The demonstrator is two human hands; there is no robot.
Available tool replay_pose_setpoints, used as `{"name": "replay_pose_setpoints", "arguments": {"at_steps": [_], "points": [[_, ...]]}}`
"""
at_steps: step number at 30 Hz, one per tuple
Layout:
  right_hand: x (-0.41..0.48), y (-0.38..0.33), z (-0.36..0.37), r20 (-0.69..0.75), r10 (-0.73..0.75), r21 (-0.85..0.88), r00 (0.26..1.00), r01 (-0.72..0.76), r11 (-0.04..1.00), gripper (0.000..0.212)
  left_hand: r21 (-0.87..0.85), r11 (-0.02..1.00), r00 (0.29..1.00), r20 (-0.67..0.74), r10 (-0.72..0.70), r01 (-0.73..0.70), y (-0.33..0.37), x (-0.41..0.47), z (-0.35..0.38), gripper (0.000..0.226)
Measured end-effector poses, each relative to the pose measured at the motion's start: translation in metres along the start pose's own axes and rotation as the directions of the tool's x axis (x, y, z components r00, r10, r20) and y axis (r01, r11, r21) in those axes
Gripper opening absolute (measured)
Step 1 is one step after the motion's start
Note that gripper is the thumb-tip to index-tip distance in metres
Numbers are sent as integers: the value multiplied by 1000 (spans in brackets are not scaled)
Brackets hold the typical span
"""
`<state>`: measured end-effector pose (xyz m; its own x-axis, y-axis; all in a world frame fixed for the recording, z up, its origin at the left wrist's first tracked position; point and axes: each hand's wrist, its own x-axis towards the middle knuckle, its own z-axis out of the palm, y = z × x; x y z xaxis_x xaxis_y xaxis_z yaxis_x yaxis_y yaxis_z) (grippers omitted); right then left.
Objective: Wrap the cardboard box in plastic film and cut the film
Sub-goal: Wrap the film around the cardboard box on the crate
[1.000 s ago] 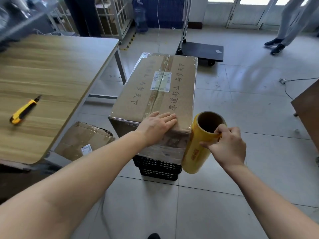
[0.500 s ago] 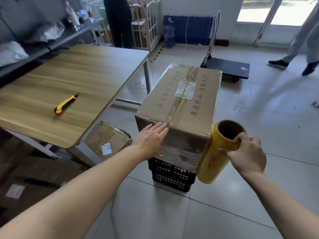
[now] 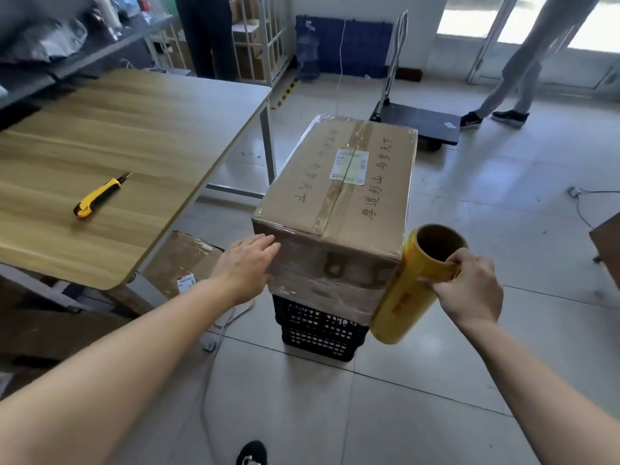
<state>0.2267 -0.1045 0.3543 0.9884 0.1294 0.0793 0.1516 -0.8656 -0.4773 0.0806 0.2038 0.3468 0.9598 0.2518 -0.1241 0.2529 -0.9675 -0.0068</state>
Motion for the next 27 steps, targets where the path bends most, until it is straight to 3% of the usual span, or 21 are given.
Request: {"name": "replay_pose_setpoints", "arguments": {"at_steps": [4,8,16,27], "points": [[-4,-4,1,-16,30,-13,999,-30,999,51,-12,994,991,-75,107,-108,6,11,-12,67],[-7,-6,1,-29,63,-34,998,-64,997,52,9,985,984,-43,172,-172,20,26,-18,70],[-17,-8,0,-57,124,-83,991,-129,988,53,62,976,976,80,202,-207,21,37,-18,76],[-34,-5,-1,-87,89,-137,992,-100,986,56,41,976,976,59,210,-212,21,37,-19,75]]}}
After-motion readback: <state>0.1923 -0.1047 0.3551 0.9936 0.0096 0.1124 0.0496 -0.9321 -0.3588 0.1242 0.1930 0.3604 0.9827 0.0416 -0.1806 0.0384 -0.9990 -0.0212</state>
